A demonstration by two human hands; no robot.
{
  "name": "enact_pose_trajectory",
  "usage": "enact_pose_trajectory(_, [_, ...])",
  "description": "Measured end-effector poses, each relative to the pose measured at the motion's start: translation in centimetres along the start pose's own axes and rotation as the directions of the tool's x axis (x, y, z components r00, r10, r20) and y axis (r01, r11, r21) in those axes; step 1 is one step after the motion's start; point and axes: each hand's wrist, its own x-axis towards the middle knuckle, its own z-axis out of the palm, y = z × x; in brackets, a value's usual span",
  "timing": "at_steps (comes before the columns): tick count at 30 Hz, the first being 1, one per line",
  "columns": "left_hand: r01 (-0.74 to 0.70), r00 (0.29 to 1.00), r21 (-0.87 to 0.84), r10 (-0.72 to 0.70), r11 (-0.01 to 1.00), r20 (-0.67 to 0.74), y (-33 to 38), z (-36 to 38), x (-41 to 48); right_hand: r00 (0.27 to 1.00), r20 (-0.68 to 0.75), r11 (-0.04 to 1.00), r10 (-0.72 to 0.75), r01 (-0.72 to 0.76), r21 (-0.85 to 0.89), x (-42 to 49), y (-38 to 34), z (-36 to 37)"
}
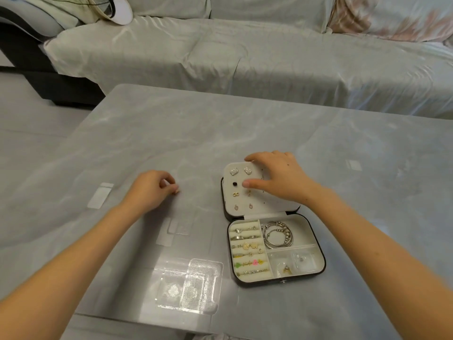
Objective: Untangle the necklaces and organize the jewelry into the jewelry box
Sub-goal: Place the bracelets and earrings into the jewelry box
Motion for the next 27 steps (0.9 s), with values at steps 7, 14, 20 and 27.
enact_pose_trajectory(7, [-0.183, 0.979, 0.169, 0.196, 0.968, -0.061, -0.5, 1.5, 0.4, 0.968, -0.206, 0.980, 0.144, -0.111, 0.163, -0.3, 0.8, 0.2])
enact_pose_trajectory(14, [-0.126, 0.983, -0.001, 0.125, 0.992, -0.135, 1.7, 1.0, -0.6, 0.862, -0.341, 0.843, 0.375, -0.164, 0.513, -5.0, -1.0, 0.1])
enact_pose_trajectory(20, [-0.011, 0.998, -0.678, 0.048, 0.735, 0.035, 10.1, 1.0, -5.5, 0.925, -0.190, 0.681, 0.329, -0.093, 0.726, -7.0, -6.0, 1.9])
enact_pose_trajectory(27, [0.108, 0.978, -0.864, 0.102, 0.492, 0.180, 13.4, 3.0, -6.3, 0.860, -0.239, 0.572, 0.450, -0.073, 0.817, -7.6, -6.4, 1.4])
